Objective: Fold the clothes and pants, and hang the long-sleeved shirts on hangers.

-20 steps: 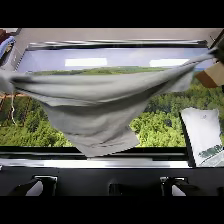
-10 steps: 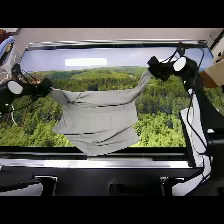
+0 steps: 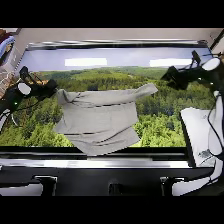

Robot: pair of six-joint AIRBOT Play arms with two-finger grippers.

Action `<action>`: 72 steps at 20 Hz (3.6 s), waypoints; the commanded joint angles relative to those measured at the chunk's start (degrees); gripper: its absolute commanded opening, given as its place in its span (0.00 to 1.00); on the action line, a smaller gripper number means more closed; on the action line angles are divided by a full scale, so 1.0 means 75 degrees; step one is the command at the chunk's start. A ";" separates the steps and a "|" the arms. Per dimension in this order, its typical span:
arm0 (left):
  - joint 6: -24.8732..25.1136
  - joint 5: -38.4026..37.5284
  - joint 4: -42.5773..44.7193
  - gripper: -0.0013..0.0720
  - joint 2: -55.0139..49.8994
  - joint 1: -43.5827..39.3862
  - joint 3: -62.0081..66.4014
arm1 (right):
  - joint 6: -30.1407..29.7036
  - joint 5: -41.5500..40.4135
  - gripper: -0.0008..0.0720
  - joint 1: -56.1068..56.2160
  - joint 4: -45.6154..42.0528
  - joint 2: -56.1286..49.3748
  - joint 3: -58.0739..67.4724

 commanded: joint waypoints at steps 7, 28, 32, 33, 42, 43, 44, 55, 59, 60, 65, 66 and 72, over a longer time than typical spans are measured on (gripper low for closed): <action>0.0029 -0.2279 -0.0017 0.04 0.0117 0.0026 0.0105 | -0.2340 -0.0848 0.70 0.0274 0.2328 0.2906 -0.7883; 0.0026 -0.3238 -0.0015 0.04 0.0189 0.0125 0.0323 | -0.0146 -0.3442 0.07 0.0184 0.1274 0.3771 -0.5840; 0.0026 -0.3311 -0.0017 0.04 0.0219 0.0169 0.0423 | 0.0778 -0.4255 0.07 -0.0711 0.0329 0.2445 -0.2209; 0.0023 -0.3305 -0.0017 0.04 0.0216 0.0146 0.0423 | 0.0883 -0.4112 0.07 -0.0571 0.0396 0.1932 -0.1597; 0.0023 -0.3281 -0.0017 0.04 0.0198 -0.0052 0.0420 | 0.0833 -0.2792 0.60 0.0134 0.0909 0.0277 -0.0746; 0.0023 -0.3290 -0.0017 0.04 0.0201 -0.0052 0.0420 | 0.0201 -0.2247 0.60 -0.0175 0.0874 0.0565 -0.0749; 0.0023 -0.3308 -0.0017 0.04 0.0201 -0.0052 0.0420 | -0.0469 -0.1603 0.60 -0.0557 0.0702 0.0909 -0.0755; 0.0023 -0.3427 -0.0015 0.04 0.0210 -0.0055 0.0420 | -0.1716 -0.2398 0.65 0.0315 0.4383 0.4975 -0.9576; 0.0023 -0.3430 -0.0017 0.04 0.0210 -0.0055 0.0420 | -0.1437 -0.4747 0.65 0.3188 0.5587 0.5149 -1.0684; 0.0023 -0.3430 -0.0017 0.04 0.0210 -0.0055 0.0420 | -0.1443 -0.5286 0.65 0.3727 0.6076 0.5149 -1.0684; 0.0023 -0.3427 -0.0012 0.04 0.0210 -0.0055 0.0420 | -0.1125 -0.7155 0.68 0.4998 0.6991 0.5147 -1.0684; 0.0023 -0.3424 -0.0012 0.04 0.0207 -0.0055 0.0420 | -0.1125 -0.7347 0.68 0.5065 0.7009 0.5138 -1.0681; 0.0023 -0.3427 -0.0012 0.04 0.0201 -0.0052 0.0420 | -0.1314 -0.7711 0.68 0.5065 0.7213 0.3969 -0.9917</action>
